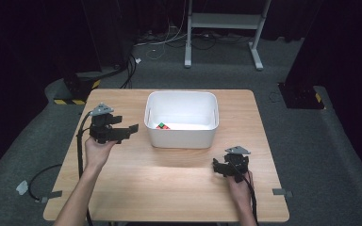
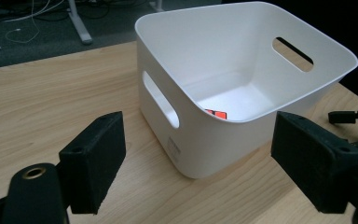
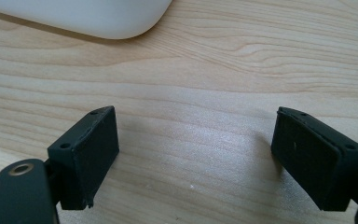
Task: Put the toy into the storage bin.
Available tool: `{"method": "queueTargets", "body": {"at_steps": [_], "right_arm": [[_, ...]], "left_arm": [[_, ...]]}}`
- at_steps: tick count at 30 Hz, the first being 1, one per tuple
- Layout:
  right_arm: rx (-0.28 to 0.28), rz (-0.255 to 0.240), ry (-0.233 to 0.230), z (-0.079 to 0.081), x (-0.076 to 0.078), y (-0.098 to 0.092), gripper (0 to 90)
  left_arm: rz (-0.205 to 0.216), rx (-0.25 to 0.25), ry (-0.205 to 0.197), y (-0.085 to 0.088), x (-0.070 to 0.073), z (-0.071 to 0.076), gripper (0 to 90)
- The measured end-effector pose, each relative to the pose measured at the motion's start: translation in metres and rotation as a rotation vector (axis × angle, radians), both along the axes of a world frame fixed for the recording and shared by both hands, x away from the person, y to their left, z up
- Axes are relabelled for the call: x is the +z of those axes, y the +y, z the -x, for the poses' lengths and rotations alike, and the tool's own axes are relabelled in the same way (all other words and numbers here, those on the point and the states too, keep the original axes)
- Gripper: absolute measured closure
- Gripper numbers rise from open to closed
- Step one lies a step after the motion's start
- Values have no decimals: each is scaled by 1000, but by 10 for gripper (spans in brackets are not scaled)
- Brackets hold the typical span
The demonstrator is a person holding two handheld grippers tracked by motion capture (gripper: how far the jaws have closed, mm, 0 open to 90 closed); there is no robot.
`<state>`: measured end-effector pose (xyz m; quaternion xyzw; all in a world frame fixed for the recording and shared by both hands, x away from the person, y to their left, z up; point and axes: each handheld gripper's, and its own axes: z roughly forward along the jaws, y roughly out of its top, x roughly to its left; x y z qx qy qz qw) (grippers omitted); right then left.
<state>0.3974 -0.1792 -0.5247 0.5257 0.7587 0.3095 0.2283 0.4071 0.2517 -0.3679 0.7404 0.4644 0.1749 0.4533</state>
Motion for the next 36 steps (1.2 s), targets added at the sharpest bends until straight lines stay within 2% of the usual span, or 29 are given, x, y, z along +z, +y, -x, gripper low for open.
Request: {"method": "queueTargets", "body": {"at_steps": [2,25,36], "right_arm": [[0,0,0,0,0,0,148],[0,0,0,0,0,0,148],[0,0,0,0,0,0,148]], "left_arm": [[14,0,1,2,0,2,180],[13,42,-5,17,-3,21,180],[16,59,-5,22,-9,32,179]]}}
